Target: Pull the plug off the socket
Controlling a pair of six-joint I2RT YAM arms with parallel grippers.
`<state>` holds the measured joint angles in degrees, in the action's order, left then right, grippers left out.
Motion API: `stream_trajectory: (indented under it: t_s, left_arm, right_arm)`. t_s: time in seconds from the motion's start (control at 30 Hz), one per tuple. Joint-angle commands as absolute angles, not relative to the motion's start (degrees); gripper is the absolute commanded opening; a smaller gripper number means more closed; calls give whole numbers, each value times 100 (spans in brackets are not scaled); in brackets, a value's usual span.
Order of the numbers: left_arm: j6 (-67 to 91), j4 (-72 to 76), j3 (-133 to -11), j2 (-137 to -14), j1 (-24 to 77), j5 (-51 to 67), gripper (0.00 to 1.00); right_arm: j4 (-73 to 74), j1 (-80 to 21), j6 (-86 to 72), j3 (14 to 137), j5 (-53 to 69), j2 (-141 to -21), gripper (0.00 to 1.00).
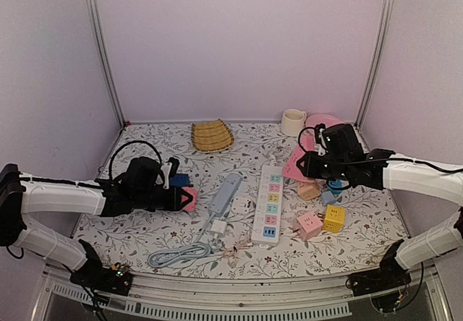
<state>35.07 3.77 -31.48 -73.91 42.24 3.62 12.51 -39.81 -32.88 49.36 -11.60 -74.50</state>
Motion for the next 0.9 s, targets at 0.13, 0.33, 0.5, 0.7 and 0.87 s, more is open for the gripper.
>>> stream_trajectory:
  t_s: [0.13, 0.33, 0.5, 0.7, 0.87]
  left_arm:
    - [4418, 387, -2681, -7293, 3959, 0, 0]
    - [4545, 409, -2539, -7433, 3873, -38, 0]
    - [4604, 526, -2492, -7651, 3857, 56, 0]
    - [4674, 496, -2462, -7773, 3841, -19, 6]
    - [4712, 373, -2452, -7774, 3821, -175, 19]
  right_arm:
    - [1213, -3170, -3587, 4506, -1337, -6642, 4]
    - [1308, -2518, -3702, 4178, -1286, -6192, 4]
    - [1335, -1921, -3823, 3909, -1116, -6048, 5]
    - [1336, -1460, -4112, 3592, -1040, -5948, 7]
    - [1331, -1190, -4207, 3400, -951, -5933, 8]
